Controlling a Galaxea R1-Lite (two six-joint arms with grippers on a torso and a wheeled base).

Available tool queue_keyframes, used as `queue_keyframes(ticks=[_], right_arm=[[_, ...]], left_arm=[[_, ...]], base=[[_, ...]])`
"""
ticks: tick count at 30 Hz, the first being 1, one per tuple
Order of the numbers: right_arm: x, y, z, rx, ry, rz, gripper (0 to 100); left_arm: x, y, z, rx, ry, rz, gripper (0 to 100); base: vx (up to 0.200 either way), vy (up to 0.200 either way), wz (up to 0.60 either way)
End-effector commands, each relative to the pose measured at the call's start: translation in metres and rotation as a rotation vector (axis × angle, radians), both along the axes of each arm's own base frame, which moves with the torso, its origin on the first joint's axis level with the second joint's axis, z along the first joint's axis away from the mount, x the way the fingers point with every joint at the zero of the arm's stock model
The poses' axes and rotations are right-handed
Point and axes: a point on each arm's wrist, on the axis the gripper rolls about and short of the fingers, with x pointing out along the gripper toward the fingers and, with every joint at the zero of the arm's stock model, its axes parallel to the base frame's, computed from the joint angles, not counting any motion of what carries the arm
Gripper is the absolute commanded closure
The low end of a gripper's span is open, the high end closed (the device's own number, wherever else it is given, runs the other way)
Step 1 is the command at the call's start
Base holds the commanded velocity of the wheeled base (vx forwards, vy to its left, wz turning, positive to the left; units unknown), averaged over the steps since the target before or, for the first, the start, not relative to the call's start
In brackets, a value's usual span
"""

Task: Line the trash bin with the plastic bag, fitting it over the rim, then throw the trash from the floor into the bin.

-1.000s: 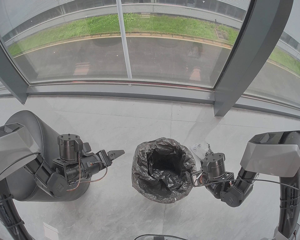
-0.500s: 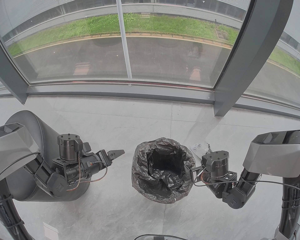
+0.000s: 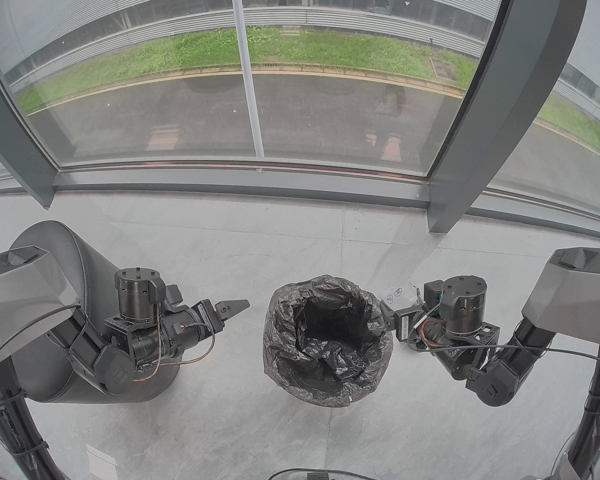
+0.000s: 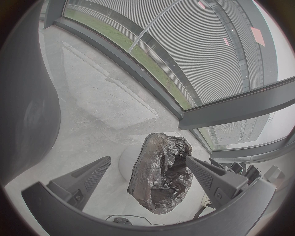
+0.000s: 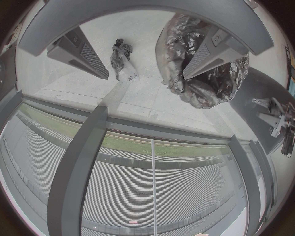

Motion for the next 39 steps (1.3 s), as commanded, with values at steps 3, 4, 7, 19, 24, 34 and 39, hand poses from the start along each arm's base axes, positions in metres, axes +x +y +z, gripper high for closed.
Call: queue_keyframes(ticks=[3,4,7,19,24,34,39], right_arm=[[0.027,-0.027,0.003,0.015,-0.024,-0.095,0],[0.034,-0.033,-0.003,0.014,-0.016,-0.120,0],[0.047,-0.039,-0.021,0.021,0.015,-0.154,0],[0.123,-0.057,-0.038,0.056,0.100,-0.242,0],[0.153,-0.061,-0.041,0.050,0.168,-0.258,0],[0.185,-0.075,-0.067,0.085,0.258,-0.308,0],[0.201,-0.086,-0.085,0.088,0.261,-0.335,0]], left_arm=[[0.000,0.000,0.000,0.000,0.000,0.000,0],[0.000,0.000,0.000,0.000,0.000,-0.001,0],[-0.001,0.000,0.000,0.000,0.001,-0.001,0],[-0.003,-0.003,-0.003,0.005,0.011,-0.013,0],[-0.005,-0.006,-0.003,0.006,0.015,-0.022,0],[-0.012,-0.021,-0.009,0.007,0.040,-0.069,0],[-0.013,-0.023,-0.010,0.009,0.042,-0.075,0]], base=[[0.000,0.000,0.00],[0.000,0.000,0.00],[0.000,0.000,0.00],[0.000,0.000,0.00],[0.000,0.000,0.00],[0.000,0.000,0.00],[0.000,0.000,0.00]])
